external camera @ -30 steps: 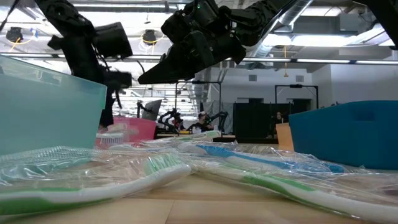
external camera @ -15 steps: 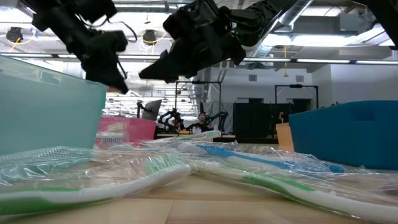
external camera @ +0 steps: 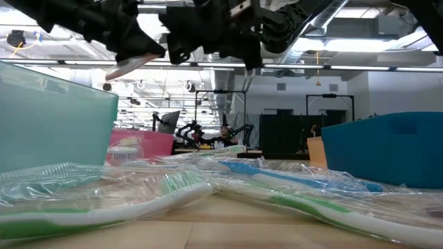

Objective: Pick & Place Toothbrushes
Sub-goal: Put the orange toothbrush into the orange bin

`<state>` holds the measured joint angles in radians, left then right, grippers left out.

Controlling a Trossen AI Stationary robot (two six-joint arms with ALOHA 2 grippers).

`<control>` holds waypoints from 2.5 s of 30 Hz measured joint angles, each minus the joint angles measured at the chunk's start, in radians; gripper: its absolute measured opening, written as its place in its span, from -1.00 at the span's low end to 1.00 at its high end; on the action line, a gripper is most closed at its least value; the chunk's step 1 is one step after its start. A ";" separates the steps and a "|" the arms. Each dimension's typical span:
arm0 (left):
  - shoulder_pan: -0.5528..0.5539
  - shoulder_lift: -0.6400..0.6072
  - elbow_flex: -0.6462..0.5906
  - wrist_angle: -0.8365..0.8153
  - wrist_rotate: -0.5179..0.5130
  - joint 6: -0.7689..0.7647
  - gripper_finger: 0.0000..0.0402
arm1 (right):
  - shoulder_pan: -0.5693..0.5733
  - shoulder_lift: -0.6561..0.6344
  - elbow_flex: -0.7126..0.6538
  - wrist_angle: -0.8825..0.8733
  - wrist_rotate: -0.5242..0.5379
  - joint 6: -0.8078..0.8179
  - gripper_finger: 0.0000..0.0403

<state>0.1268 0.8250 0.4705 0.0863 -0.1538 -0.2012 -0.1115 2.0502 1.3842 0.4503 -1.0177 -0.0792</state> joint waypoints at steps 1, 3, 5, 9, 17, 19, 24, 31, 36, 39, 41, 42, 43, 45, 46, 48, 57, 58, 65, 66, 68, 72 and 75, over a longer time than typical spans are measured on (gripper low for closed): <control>0.000 -0.004 -0.012 0.027 0.000 0.009 -0.92 | -0.005 0.000 0.000 0.031 -0.014 0.034 -0.65; 0.000 -0.017 -0.030 0.067 0.000 0.021 -0.92 | -0.015 0.000 -0.021 0.125 -0.031 0.104 -0.65; 0.000 -0.035 -0.046 0.097 0.000 0.038 -0.92 | -0.024 0.000 -0.056 0.261 -0.033 0.201 -0.65; 0.000 -0.092 -0.088 0.113 0.000 0.040 -0.92 | -0.041 0.000 -0.146 0.609 -0.032 0.435 -0.65; 0.000 -0.171 -0.134 0.317 0.115 0.138 -0.92 | -0.052 0.000 -0.229 1.016 0.111 0.823 -0.65; 0.000 -0.166 -0.136 0.338 0.122 0.147 -0.92 | -0.044 -0.001 -0.228 1.034 0.126 0.837 -0.65; 0.000 -0.151 -0.136 0.426 0.173 0.115 -0.92 | -0.027 -0.001 -0.215 1.044 0.128 0.831 -0.65; 0.000 -0.148 -0.136 0.516 0.334 0.038 -0.92 | 0.002 -0.001 -0.177 1.052 0.129 0.721 -0.65; -0.013 -0.151 -0.136 0.557 0.400 -0.074 -0.92 | 0.059 -0.001 -0.128 1.047 0.129 0.695 -0.65; -0.026 -0.151 -0.136 0.574 0.415 -0.121 -0.92 | 0.107 -0.001 -0.109 1.048 0.102 0.535 -0.65; -0.033 -0.151 -0.136 0.575 0.416 -0.148 -0.92 | 0.136 -0.013 -0.109 1.032 0.057 0.364 -0.65; -0.036 -0.151 -0.136 0.575 0.416 -0.163 -0.92 | 0.149 -0.022 -0.109 1.005 0.050 0.290 -0.65; -0.039 -0.151 -0.136 0.576 0.416 -0.176 -0.92 | 0.160 -0.033 -0.108 0.960 0.057 0.216 -0.65; -0.048 -0.151 -0.136 0.578 0.416 -0.201 -0.92 | 0.174 -0.064 -0.108 0.807 0.092 0.080 -0.65; -0.054 -0.151 -0.136 0.581 0.416 -0.211 -0.92 | 0.175 -0.082 -0.108 0.705 0.139 -0.001 -0.65; -0.070 -0.151 -0.136 0.583 0.416 -0.230 -0.92 | 0.178 -0.129 -0.108 0.461 0.285 -0.224 -0.65; -0.128 -0.149 -0.153 0.590 0.385 -0.323 -0.92 | 0.317 -0.196 -0.109 0.056 1.296 -1.250 -0.65; -0.128 -0.145 -0.155 0.591 0.378 -0.343 -0.92 | 0.336 -0.198 -0.109 0.060 1.341 -1.334 -0.65; -0.136 -0.078 -0.157 0.605 0.374 -0.471 -0.92 | 0.453 -0.198 -0.109 0.124 1.535 -1.792 -0.64; -0.136 -0.069 -0.157 0.614 0.374 -0.485 -0.92 | 0.456 -0.198 -0.109 0.135 1.544 -1.832 -0.63; -0.135 -0.056 -0.157 0.628 0.373 -0.515 -0.92 | 0.457 -0.198 -0.109 0.150 1.549 -1.916 -0.58; -0.135 -0.045 -0.157 0.649 0.366 -0.554 -0.92 | 0.437 -0.186 -0.103 0.201 1.548 -1.981 -0.36; -0.135 -0.045 -0.157 0.661 0.361 -0.567 -0.92 | 0.409 -0.135 -0.077 0.224 1.547 -1.982 -0.13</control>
<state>-0.0086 0.7799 0.3138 0.7476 0.2070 -0.7677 0.2971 1.9152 1.3072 0.6739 0.5292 -2.0613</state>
